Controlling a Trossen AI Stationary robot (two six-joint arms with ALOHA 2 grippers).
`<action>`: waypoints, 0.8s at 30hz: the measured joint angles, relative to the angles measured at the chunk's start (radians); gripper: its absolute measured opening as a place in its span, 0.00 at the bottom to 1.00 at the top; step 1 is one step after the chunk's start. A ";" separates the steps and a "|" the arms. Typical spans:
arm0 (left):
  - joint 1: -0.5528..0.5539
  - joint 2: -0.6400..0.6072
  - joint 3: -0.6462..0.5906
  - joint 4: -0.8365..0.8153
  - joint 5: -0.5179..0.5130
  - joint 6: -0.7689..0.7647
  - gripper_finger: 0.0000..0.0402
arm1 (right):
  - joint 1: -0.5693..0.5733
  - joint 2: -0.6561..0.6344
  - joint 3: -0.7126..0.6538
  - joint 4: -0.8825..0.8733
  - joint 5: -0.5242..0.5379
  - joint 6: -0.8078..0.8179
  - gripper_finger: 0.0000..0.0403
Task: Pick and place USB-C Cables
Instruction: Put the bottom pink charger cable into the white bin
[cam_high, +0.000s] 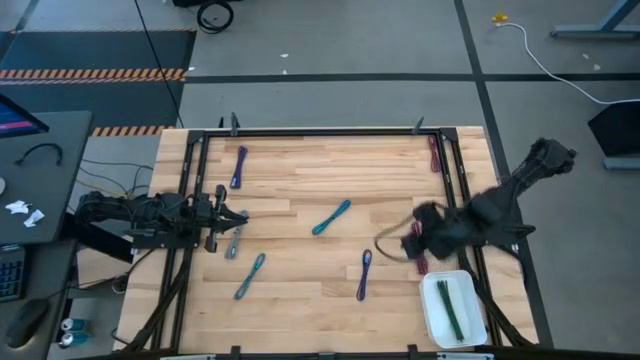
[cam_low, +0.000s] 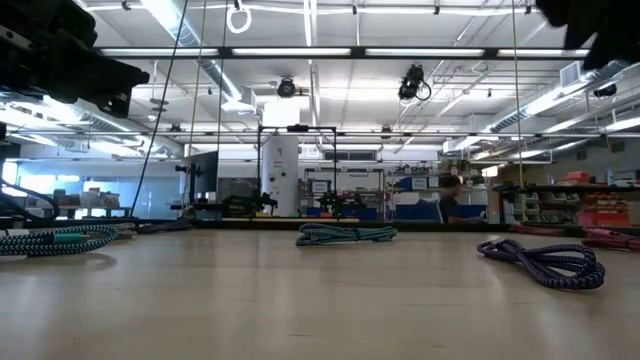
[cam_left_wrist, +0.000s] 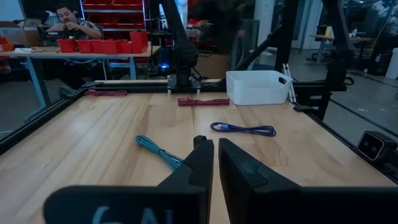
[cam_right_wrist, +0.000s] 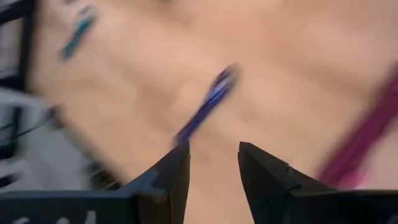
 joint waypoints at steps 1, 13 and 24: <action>0.000 0.000 0.000 0.000 0.000 0.000 0.09 | -0.057 -0.005 0.000 -0.043 -0.029 -0.047 0.35; 0.000 0.000 0.000 0.000 0.000 0.000 0.08 | -0.512 0.084 -0.250 -0.106 -0.481 -0.444 0.44; 0.000 0.000 0.000 0.000 0.000 0.000 0.10 | -0.487 0.231 -0.386 0.151 -0.506 -0.434 0.52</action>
